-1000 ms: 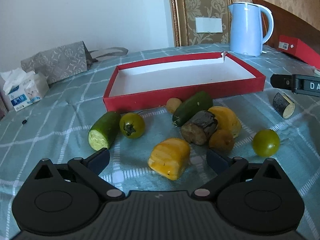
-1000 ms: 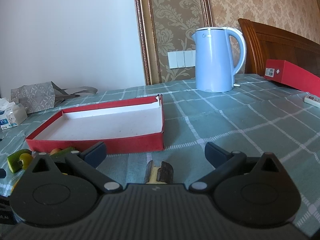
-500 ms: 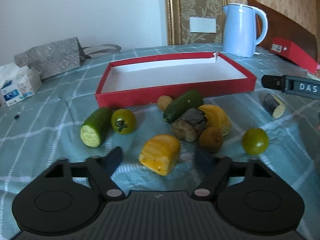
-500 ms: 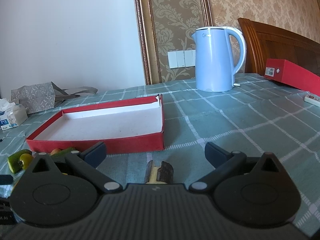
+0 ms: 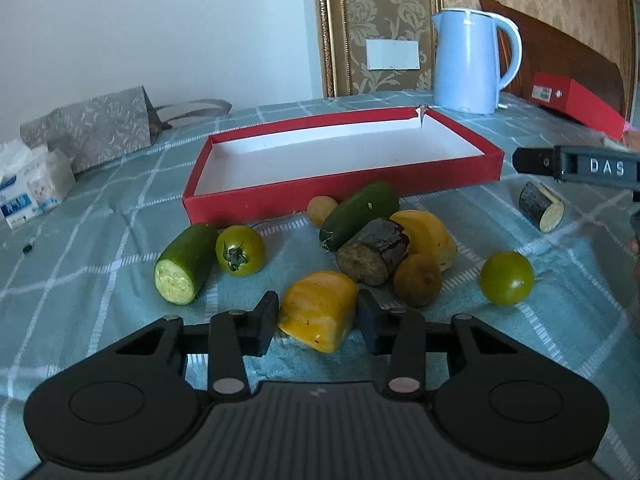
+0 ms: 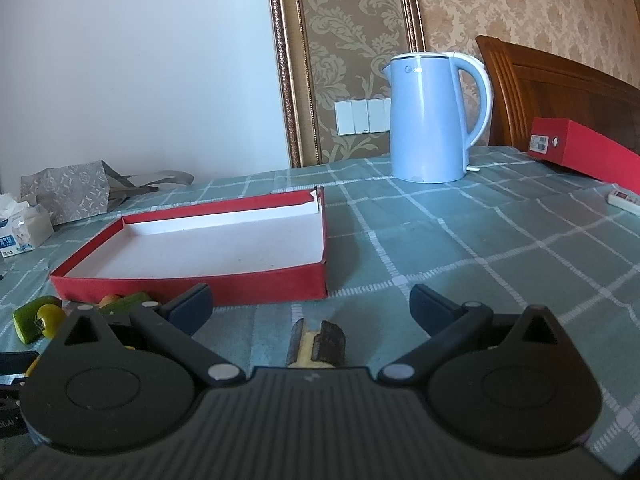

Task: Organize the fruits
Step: 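Close the left tool on the yellow pepper chunk while the right tool grasps the eggplant slice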

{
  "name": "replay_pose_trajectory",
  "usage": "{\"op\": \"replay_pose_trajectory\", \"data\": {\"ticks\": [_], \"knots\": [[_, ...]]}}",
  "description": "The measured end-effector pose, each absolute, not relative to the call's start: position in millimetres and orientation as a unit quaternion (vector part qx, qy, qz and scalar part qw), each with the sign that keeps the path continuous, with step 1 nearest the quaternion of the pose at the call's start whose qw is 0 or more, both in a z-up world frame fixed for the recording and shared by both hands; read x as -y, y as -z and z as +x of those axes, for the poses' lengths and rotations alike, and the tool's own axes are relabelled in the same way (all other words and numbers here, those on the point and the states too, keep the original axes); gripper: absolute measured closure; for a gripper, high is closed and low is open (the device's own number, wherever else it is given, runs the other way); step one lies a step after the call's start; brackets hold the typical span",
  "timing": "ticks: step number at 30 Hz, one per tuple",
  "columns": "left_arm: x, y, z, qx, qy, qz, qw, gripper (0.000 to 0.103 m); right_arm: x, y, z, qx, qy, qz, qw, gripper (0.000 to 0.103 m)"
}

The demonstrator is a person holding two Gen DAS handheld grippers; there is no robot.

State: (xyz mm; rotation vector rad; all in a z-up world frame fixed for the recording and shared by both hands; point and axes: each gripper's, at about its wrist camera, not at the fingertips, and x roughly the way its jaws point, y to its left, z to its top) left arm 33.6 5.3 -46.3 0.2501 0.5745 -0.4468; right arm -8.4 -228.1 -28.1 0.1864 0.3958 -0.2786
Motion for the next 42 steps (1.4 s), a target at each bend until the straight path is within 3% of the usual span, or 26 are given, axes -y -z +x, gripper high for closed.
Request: {"op": "replay_pose_trajectory", "data": {"ticks": [21,28,33,38,42], "knots": [[-33,39,33,-0.259,0.152,0.043,0.953,0.063,248,28,-43,-0.213,0.152,0.063,0.963,0.001],[-37,40,30,-0.256,0.158,0.035,0.953,0.063,242,36,-23,-0.251,0.129,0.059,0.958,0.016],[-41,39,32,-0.259,0.165,0.023,0.952,0.063,229,36,-8,-0.261,0.119,0.044,0.957,0.018],[-41,39,32,-0.259,0.166,0.022,0.951,0.063,224,43,13,-0.294,0.107,0.046,0.949,0.039],[-42,39,32,-0.259,0.167,0.020,0.951,0.063,224,48,21,-0.310,0.102,0.053,0.944,0.049]]}}
